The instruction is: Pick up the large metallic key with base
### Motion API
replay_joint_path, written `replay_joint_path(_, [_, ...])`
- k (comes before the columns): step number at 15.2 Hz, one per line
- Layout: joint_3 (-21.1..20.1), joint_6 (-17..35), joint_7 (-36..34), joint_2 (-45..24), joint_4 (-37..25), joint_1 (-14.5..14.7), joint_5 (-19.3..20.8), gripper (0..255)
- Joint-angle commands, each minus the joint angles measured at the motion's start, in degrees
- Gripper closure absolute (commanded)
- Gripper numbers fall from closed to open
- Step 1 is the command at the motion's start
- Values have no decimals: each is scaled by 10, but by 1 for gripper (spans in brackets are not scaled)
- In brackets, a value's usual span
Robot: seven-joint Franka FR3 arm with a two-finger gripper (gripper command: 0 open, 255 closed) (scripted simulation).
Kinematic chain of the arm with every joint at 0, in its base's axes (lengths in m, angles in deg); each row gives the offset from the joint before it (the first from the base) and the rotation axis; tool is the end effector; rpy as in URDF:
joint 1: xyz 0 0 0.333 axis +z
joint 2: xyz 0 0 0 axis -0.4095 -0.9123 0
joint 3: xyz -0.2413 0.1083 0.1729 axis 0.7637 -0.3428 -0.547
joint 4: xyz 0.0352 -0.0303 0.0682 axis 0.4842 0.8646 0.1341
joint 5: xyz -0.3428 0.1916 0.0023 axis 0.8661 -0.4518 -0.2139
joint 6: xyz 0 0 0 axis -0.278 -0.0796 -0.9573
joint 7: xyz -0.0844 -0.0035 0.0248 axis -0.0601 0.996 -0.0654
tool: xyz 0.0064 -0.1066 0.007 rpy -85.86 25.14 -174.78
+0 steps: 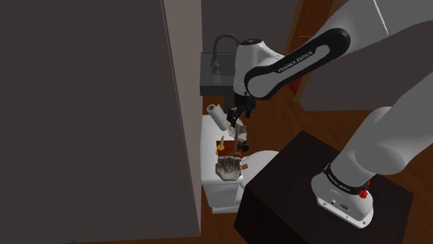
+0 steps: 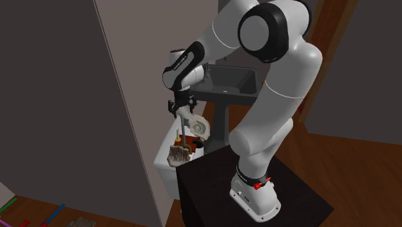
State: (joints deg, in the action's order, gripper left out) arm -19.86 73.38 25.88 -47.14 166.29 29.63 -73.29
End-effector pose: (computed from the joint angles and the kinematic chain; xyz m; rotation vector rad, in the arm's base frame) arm 0.4242 0.1219 0.3317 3.1354 -0.0459 -0.0409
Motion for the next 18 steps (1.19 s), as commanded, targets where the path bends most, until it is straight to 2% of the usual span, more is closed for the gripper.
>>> replay_joint_path(1, [-5,27,-10,-30,-7,1,5,0])
replay_joint_path(7, [-6,79,-17,-70,6,-1,15,0])
replay_joint_path(10, [-6,84,-18,-74,6,-1,16,0])
replay_joint_path(11, [-6,84,-18,-74,7,-1,16,255])
replay_joint_path(18, [-6,84,-18,-73,7,0,16,255])
